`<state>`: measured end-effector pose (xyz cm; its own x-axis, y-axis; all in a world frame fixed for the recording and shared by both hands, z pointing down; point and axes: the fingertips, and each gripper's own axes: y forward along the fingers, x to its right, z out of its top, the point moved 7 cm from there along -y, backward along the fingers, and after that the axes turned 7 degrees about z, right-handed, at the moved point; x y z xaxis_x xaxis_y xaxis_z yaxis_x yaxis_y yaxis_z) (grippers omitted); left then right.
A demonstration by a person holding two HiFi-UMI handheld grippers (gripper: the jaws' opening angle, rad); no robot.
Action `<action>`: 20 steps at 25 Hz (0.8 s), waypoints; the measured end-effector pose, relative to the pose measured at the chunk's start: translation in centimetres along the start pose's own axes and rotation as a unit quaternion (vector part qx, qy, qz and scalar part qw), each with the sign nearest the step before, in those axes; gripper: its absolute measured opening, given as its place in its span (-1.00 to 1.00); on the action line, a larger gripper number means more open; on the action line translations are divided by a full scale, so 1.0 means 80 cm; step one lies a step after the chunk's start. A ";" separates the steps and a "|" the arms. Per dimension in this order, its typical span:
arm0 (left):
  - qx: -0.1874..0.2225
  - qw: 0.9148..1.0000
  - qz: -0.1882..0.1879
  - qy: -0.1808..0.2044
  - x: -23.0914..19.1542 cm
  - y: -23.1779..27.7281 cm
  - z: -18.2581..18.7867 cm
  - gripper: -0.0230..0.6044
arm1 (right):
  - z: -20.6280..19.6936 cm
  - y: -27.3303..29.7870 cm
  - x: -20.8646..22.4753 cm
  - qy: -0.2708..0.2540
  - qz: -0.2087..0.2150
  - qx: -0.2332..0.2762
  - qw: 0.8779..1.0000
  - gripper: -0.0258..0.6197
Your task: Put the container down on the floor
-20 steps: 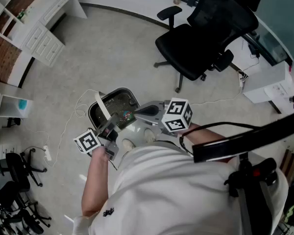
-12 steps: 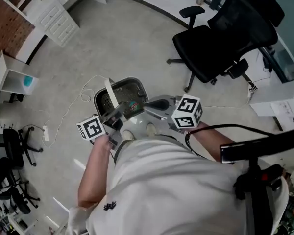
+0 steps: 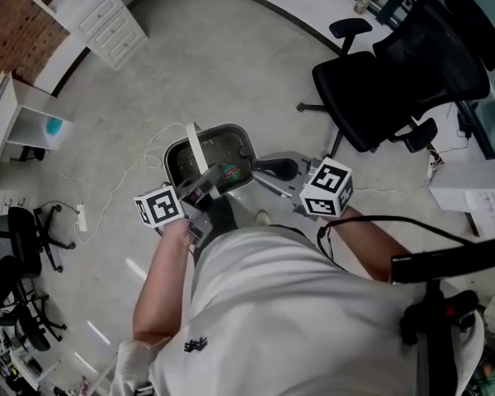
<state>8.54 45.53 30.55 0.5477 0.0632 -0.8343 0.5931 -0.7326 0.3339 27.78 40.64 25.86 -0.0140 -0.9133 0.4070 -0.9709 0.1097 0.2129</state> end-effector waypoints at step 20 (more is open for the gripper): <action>-0.080 0.993 -0.066 0.050 -0.156 0.066 0.313 -0.68 | 0.153 0.212 0.222 0.031 -0.114 0.025 0.993 -0.75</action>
<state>-9.91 23.91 31.76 0.5096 0.2242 -0.8307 0.7461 -0.5961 0.2968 8.12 21.50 25.79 0.2207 -0.8865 0.4067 -0.9578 -0.1184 0.2618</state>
